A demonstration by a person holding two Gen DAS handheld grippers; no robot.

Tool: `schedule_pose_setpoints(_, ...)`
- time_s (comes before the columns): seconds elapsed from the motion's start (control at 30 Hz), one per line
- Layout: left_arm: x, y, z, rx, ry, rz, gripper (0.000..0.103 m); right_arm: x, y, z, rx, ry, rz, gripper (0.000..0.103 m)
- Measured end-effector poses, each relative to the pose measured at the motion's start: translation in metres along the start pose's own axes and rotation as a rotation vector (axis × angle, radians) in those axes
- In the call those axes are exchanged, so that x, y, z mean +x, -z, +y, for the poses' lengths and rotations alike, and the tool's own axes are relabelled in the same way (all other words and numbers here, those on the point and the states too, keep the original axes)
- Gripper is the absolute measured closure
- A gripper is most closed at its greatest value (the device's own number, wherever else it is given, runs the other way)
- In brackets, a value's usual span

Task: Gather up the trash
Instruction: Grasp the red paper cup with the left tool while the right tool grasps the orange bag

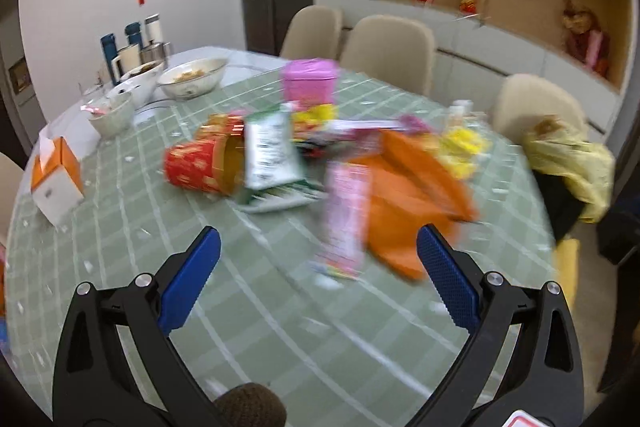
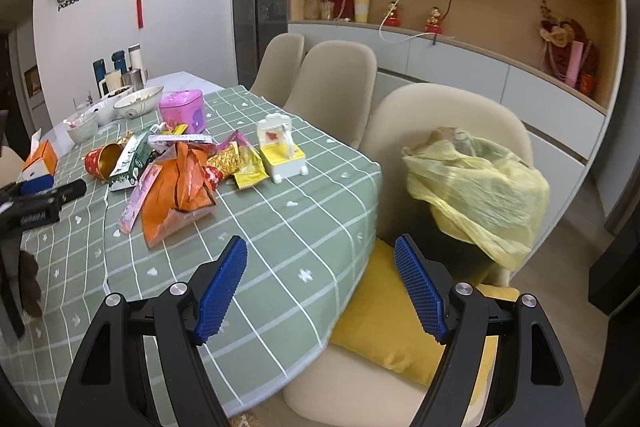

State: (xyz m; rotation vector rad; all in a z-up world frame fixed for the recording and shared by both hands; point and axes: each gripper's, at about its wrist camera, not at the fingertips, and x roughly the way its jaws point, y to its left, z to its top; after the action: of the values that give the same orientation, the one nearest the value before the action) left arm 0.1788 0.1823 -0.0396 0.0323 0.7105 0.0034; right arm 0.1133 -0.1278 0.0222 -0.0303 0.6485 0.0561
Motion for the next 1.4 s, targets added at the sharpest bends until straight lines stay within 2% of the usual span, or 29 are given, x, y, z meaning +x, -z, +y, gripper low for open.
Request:
schedule_pose_setpoints(0.1, 0.026, -0.017, 0.043, -0.052, -0.084, 0.026, 0.009, 0.017, -0.012, 0.010, 0.006, 0.001, 0.024, 0.031)
schedule_pose_setpoints(0.2, 0.049, -0.030, 0.074, -0.121, -0.118, 0.034, 0.010, 0.036, -0.020, 0.024, 0.015, -0.002, 0.064, 0.030)
schedule_pose_setpoints(0.33, 0.081, -0.039, 0.082, -0.114, -0.153, 0.034, 0.018, 0.059, -0.025, 0.041, 0.019, -0.029, 0.115, 0.031)
schedule_pose_setpoints(0.43, 0.103, -0.044, 0.082, -0.085, -0.213, 0.022, 0.025, 0.071, -0.025, 0.057, -0.025, -0.031, 0.136, 0.031)
schedule_pose_setpoints(0.5, 0.117, -0.047, 0.088, -0.098, -0.240, 0.041, 0.029, 0.078, -0.025, 0.068, -0.045, -0.043, 0.154, 0.031)
schedule_pose_setpoints(0.57, 0.125, -0.048, 0.096, -0.120, -0.226, 0.068, 0.042, 0.083, -0.026, 0.076, -0.057, -0.059, 0.159, 0.031)
schedule_pose_setpoints(0.63, 0.128, -0.045, 0.102, -0.132, -0.215, 0.092, 0.064, 0.087, -0.027, 0.081, -0.076, -0.066, 0.155, 0.031)
schedule_pose_setpoints(0.67, 0.128, -0.043, 0.103, -0.134, -0.208, 0.094, 0.070, 0.089, -0.029, 0.084, -0.085, -0.074, 0.153, 0.033)
schedule_pose_setpoints(0.73, 0.120, -0.040, 0.107, -0.146, -0.197, 0.104, 0.091, 0.094, -0.032, 0.085, -0.098, -0.094, 0.153, 0.040)
schedule_pose_setpoints(0.8, 0.107, -0.036, 0.110, -0.190, -0.158, 0.107, 0.098, 0.101, -0.038, 0.084, -0.100, -0.147, 0.155, 0.046)
schedule_pose_setpoints(0.87, 0.093, -0.031, 0.107, -0.222, -0.128, 0.108, 0.098, 0.110, -0.046, 0.085, -0.099, -0.211, 0.164, 0.050)
schedule_pose_setpoints(1.07, 0.044, -0.004, 0.077, -0.283, -0.074, 0.147, 0.099, 0.151, -0.073, 0.111, -0.164, -0.385, 0.166, 0.050)
schedule_pose_setpoints(1.23, 0.016, 0.008, 0.048, -0.291, -0.100, 0.154, 0.099, 0.194, -0.085, 0.139, -0.223, -0.455, 0.198, 0.050)
schedule_pose_setpoints(1.27, 0.012, 0.009, 0.046, -0.300, -0.105, 0.155, 0.099, 0.202, -0.084, 0.144, -0.241, -0.457, 0.215, 0.055)
schedule_pose_setpoints(1.33, 0.002, 0.010, 0.041, -0.311, -0.106, 0.156, 0.099, 0.219, -0.081, 0.153, -0.280, -0.479, 0.276, 0.079)
schedule_pose_setpoints(1.4, -0.007, 0.008, 0.038, -0.306, -0.115, 0.147, 0.099, 0.218, -0.083, 0.149, -0.255, -0.511, 0.281, 0.087)
